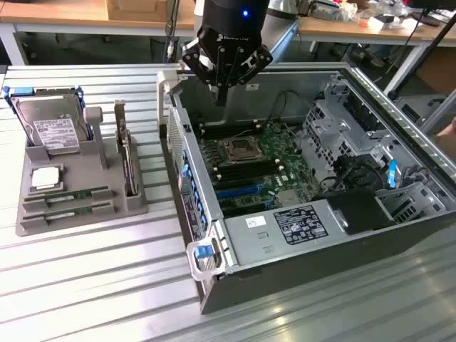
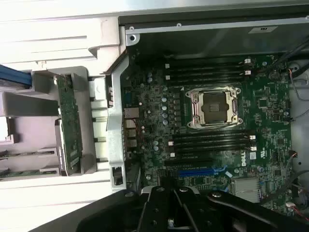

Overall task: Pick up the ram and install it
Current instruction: 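Reach for the ram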

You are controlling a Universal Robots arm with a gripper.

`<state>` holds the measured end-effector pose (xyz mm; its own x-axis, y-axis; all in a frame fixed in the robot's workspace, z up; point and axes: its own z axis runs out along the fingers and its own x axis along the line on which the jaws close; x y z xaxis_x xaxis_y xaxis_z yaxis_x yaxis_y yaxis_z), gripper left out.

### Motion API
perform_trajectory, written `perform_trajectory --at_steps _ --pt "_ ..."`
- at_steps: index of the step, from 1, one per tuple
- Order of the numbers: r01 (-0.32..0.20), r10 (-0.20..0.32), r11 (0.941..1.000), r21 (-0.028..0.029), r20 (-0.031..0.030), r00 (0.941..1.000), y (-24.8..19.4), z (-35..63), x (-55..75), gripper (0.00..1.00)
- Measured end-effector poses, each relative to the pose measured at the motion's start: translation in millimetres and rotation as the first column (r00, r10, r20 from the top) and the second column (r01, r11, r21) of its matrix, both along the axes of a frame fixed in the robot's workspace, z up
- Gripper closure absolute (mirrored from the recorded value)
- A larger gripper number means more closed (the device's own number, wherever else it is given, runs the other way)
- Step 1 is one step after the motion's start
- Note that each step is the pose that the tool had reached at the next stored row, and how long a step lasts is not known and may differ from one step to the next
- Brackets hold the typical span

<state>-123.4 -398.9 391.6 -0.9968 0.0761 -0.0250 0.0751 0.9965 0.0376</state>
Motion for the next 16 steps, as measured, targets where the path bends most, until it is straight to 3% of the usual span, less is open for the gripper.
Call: perform_trajectory --at_steps 16 --pt "0.000 0.000 1.0000 0.0000 0.0000 1.0000 0.0 0.0 -6.9 0.89"
